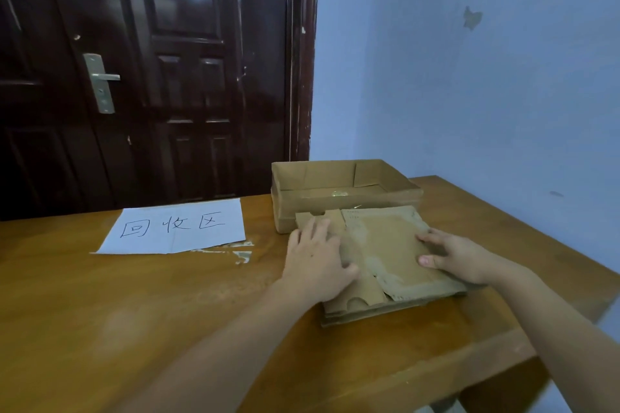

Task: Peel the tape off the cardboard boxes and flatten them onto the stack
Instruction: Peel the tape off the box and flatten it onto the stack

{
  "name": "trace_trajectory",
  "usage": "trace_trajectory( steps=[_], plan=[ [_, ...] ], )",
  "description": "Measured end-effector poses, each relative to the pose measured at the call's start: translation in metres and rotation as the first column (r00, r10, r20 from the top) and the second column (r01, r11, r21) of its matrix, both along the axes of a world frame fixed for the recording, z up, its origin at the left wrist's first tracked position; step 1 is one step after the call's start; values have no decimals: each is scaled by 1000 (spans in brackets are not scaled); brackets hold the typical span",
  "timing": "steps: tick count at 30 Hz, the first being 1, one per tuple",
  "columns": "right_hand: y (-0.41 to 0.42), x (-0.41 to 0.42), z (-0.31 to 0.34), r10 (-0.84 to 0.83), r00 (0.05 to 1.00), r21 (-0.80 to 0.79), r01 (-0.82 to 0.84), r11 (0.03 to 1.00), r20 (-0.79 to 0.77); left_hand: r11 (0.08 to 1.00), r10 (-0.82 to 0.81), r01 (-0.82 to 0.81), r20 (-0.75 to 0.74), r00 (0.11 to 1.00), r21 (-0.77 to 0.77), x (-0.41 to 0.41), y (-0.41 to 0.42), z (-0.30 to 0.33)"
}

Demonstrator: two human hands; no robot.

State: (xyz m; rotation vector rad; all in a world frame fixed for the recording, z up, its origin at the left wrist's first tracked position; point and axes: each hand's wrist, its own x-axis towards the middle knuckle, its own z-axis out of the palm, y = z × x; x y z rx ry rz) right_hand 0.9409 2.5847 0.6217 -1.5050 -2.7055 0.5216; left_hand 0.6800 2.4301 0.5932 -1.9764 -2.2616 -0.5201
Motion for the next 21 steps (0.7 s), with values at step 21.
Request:
trace_trajectory(
  steps=[21],
  plan=[
    [11,-48,-30,15,997,141,-25,990,76,964,-140,145,35,989,-224,7,38,-21]
  ],
)
